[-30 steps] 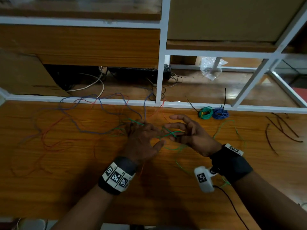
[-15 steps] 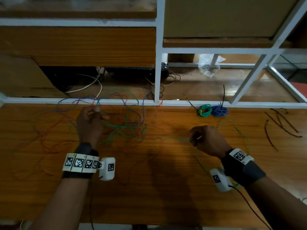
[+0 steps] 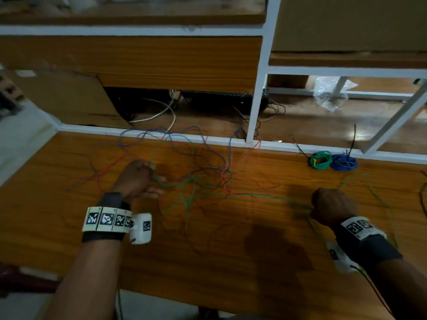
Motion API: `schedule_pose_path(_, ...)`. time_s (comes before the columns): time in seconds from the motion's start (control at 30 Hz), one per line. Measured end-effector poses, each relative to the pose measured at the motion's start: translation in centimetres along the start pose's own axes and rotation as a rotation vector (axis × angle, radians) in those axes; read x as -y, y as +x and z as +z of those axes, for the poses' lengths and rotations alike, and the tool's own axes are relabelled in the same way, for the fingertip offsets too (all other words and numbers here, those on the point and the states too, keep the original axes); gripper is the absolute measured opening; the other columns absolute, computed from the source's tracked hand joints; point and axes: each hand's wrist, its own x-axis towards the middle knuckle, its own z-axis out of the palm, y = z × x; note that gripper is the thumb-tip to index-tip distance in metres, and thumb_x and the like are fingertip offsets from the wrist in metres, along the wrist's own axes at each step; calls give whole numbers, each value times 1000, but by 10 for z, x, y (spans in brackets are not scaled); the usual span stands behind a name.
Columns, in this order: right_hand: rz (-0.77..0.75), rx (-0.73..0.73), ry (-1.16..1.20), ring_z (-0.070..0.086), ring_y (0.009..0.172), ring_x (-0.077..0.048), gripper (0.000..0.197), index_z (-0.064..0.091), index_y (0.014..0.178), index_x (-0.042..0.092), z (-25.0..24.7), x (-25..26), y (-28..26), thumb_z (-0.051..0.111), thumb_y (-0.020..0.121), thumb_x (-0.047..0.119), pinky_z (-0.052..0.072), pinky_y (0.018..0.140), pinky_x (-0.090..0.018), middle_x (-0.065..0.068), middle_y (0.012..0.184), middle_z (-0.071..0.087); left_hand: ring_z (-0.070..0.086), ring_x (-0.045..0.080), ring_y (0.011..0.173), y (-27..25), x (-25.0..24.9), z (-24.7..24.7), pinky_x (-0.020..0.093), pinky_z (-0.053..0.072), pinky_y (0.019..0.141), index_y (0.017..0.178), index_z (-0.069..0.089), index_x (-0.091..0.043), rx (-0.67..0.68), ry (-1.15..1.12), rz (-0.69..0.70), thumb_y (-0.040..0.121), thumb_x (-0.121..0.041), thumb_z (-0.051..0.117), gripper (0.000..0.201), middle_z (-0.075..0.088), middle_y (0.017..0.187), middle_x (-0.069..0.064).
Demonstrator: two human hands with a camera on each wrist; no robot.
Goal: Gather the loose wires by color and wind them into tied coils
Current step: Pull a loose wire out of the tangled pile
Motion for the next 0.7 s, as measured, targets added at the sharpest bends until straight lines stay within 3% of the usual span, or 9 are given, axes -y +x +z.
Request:
schedule_pose_path(0.1,-163,-59,-72,58,117,-33,33,66,119,26,-22,34,-17,73,88,36,56,90,-44,-6,120,65,75,35,74,-10,-2,11,39,60,62,106,47,-16,-21,-245,106,105,-14,43,4,75,100,20)
schedule_pose_path(0.23,-580,-141,404,70,102,-23,30,76,114,22,-50,115,-31,72,85,15,55,84,-32,-2,115,75,76,31,79,-27,-16,20,33,61,59,98,46,-18,-30,-388,261,107,-21,42,11,76,94,16)
schedule_pose_path(0.3,-764,-96,553,71,93,-19,23,77,109,16,-47,163,-33,70,88,11,55,78,-34,-2,109,77,75,29,78,-34,-29,15,32,61,61,95,47,-18,-29,-463,324,107,-19,42,13,76,91,17)
schedule_pose_path(0.37,-814,-78,557,69,96,-20,38,70,125,16,-38,207,-28,70,88,9,49,74,-31,-5,118,72,75,27,75,-41,-42,3,31,61,61,92,49,-20,-14,-543,385,106,-16,41,17,76,87,15)
schedule_pose_path(0.43,-813,-113,552,67,108,-32,58,55,143,16,-29,240,-17,71,87,16,52,81,-37,-11,135,64,75,22,71,-46,-53,-11,28,60,59,90,50,-22,15,-619,438,106,-18,41,19,76,82,11)
schedule_pose_path(0.5,-813,-113,558,67,110,-36,60,49,147,20,-27,262,-5,69,91,26,56,86,-43,-10,133,66,74,17,67,-48,-59,-24,26,59,57,90,51,-22,36,-666,460,106,-21,38,20,76,77,7)
schedule_pose_path(0.6,-885,-42,540,70,89,-24,22,74,113,18,-34,277,1,63,95,12,47,71,-32,-6,104,77,74,14,66,-43,-55,-40,25,59,57,92,50,-23,2,-722,447,106,-22,38,19,76,75,5)
schedule_pose_path(0.63,-912,-51,567,67,83,-19,19,77,100,14,-38,275,0,61,96,6,43,70,-30,-7,97,77,74,14,68,-37,-50,-46,24,59,59,91,49,-23,-45,-740,428,107,-21,38,19,75,74,4)
schedule_pose_path(0.7,-917,-57,644,65,81,-16,21,79,99,11,-46,263,-3,60,98,2,45,70,-30,-8,98,77,75,14,72,-23,-33,-62,24,60,62,93,50,-21,-176,-805,359,107,-20,39,18,74,73,3)
